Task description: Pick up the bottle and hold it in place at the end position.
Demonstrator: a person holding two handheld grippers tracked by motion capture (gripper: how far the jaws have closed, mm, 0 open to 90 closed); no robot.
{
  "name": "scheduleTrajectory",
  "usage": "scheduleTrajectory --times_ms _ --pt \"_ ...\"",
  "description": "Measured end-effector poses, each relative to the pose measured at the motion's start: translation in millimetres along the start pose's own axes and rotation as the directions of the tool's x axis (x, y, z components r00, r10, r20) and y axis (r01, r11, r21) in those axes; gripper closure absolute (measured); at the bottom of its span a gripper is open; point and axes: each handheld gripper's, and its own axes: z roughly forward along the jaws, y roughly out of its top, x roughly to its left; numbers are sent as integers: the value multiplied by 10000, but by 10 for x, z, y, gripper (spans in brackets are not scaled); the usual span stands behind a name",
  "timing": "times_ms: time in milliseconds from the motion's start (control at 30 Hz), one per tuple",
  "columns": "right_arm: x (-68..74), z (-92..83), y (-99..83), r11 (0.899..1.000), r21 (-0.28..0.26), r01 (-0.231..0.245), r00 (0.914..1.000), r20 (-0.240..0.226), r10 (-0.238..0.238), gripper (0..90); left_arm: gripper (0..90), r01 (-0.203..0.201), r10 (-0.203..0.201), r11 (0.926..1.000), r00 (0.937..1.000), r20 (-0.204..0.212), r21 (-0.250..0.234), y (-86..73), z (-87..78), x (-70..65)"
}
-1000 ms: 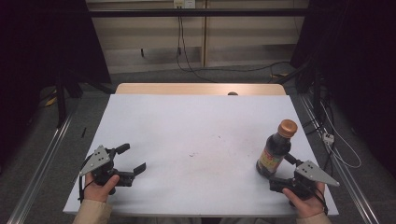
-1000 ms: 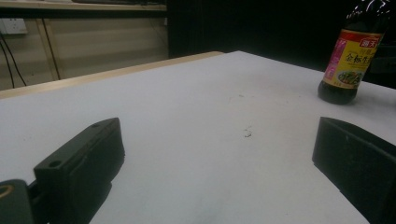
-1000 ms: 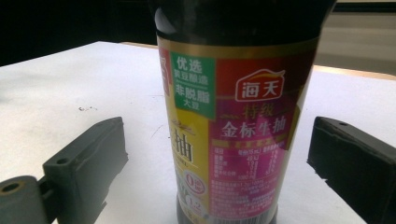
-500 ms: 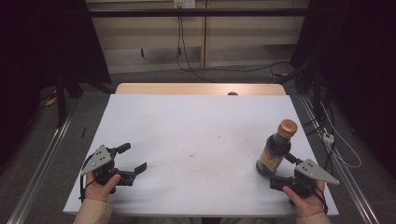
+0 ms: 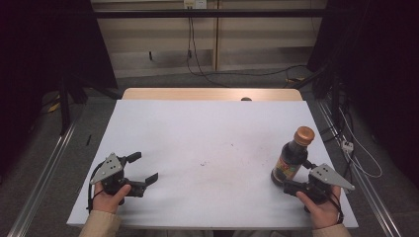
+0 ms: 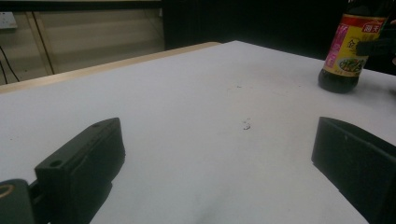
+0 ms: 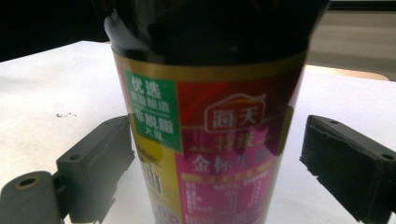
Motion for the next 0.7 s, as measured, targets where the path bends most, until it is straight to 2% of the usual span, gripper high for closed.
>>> scheduleTrajectory --times_ms 200,433,700 --pt "25 25 23 10000 25 68 9999 88 -68 130 23 -42 41 9999 10000 56 129 -12 23 -3" --pt "19 26 40 9999 -42 -117 9998 130 118 189 23 -152 149 9995 9998 103 270 -17 43 -12" --pt "36 26 55 9997 -115 -195 9998 -46 195 283 24 -75 71 9995 9999 128 298 -20 51 -20"
